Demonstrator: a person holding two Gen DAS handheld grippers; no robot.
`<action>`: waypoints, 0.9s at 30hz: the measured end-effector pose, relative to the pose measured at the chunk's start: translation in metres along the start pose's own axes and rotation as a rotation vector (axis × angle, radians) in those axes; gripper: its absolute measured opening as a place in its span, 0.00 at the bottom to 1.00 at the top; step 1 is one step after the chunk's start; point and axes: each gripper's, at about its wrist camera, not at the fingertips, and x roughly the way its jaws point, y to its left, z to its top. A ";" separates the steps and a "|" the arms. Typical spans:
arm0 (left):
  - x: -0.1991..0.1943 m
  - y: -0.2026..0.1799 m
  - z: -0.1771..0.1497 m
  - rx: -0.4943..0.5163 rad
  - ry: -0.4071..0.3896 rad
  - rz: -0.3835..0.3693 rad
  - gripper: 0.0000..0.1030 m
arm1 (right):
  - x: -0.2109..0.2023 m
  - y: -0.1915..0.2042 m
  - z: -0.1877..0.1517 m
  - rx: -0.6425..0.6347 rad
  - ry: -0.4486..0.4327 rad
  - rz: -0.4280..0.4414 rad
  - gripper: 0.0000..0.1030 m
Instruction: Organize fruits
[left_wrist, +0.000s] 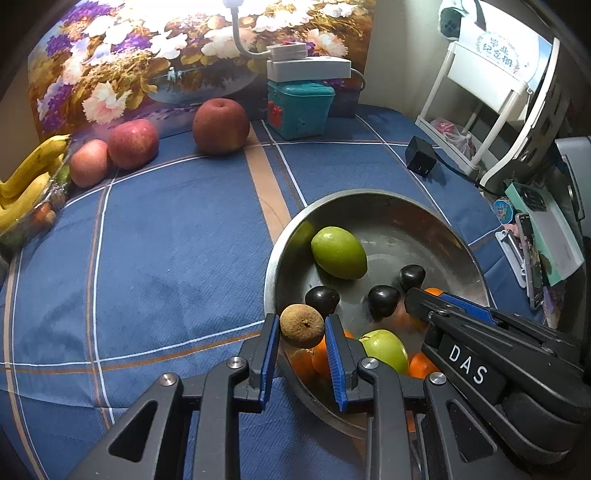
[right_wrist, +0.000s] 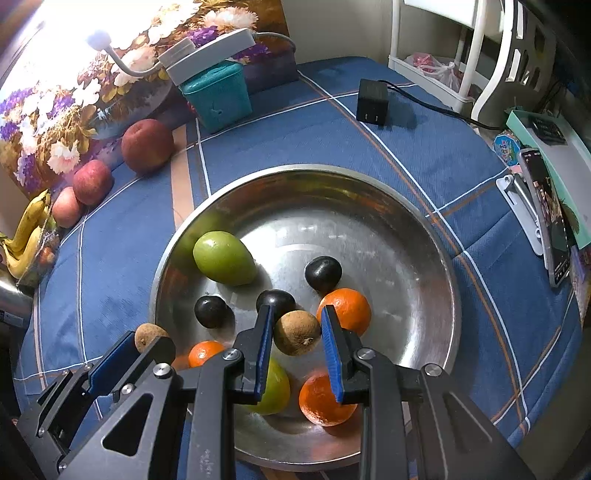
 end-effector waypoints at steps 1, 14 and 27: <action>0.000 0.001 -0.001 -0.003 0.001 -0.002 0.27 | 0.000 0.000 -0.001 0.001 0.000 0.000 0.27; -0.013 0.015 -0.009 -0.037 -0.009 0.008 0.54 | -0.009 0.009 -0.007 -0.026 -0.022 -0.005 0.47; -0.019 0.077 -0.039 -0.172 0.009 0.217 1.00 | -0.014 0.008 -0.024 -0.040 -0.036 0.006 0.67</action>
